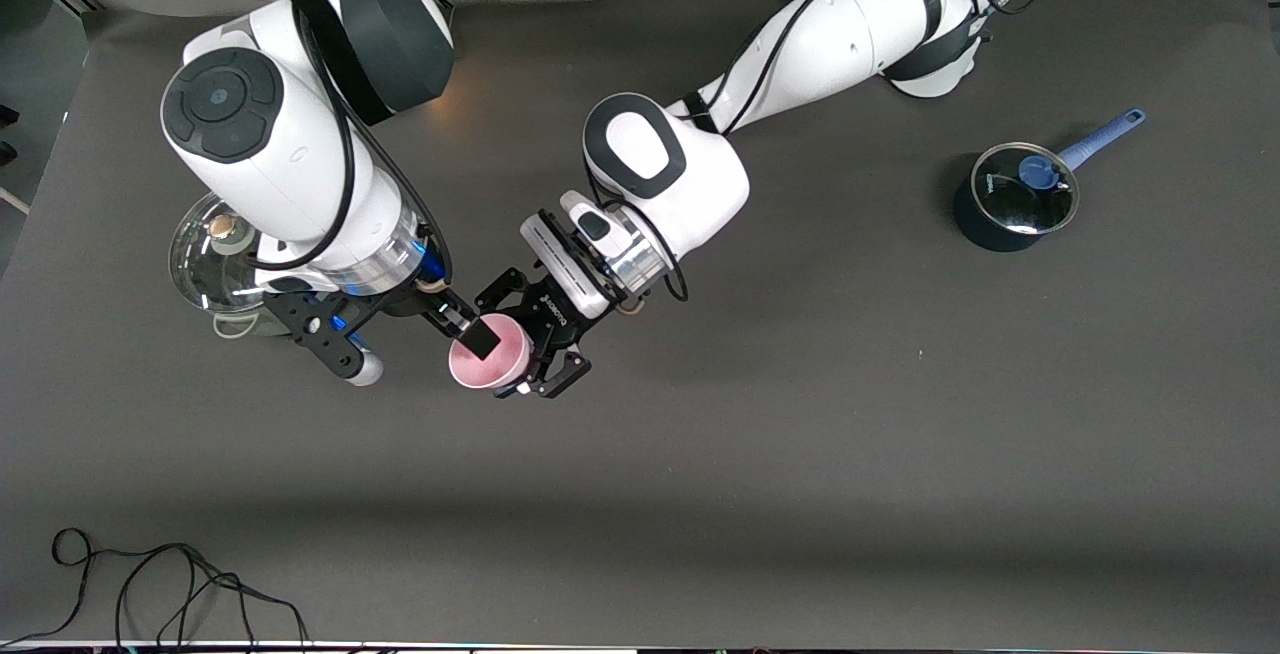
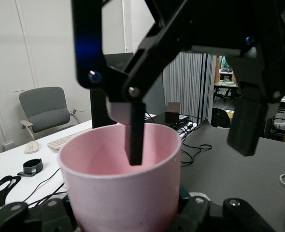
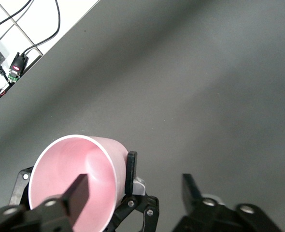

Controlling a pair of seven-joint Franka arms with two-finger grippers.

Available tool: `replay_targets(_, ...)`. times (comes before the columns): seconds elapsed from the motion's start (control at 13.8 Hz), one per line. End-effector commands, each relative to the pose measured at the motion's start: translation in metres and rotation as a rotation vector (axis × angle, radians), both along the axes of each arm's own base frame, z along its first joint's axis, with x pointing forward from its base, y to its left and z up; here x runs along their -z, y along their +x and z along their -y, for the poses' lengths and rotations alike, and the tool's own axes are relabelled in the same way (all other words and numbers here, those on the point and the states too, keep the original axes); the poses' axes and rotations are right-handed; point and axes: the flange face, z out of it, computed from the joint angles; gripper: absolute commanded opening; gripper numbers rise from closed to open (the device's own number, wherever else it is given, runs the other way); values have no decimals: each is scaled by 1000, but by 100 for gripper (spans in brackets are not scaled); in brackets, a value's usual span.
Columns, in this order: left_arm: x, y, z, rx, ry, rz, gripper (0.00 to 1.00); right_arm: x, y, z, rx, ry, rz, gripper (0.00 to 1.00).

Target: Transfer pink cup from left to right arm

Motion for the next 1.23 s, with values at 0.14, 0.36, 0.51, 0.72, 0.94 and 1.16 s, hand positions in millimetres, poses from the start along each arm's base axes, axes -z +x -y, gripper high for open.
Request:
replay_targets(0.14, -9, -3, 2, -16, -8, 4, 0, -6, 3, -2, 16, 11, 10, 0)
replay_targets(0.36, -9, -3, 2, -15, -9, 4, 0, -8, 3, 0, 15, 11, 13, 0)
replay_targets(0.51, -10, -3, 2, -16, -9, 5, 0, -8, 3, 0, 16, 9, 14, 0)
replay_targets(0.72, -10, -3, 1, -17, -8, 6, 0, -7, 3, 0, 13, 8, 13, 0)
replay_targets(0.94, -16, -2, -1, -19, -11, 15, 0, -7, 5, 2, 14, 7, 19, 0)
replay_targets(1.16, -16, 15, -14, -35, 57, 98, 99, -10, 8, 8, 22, 9, 28, 0)
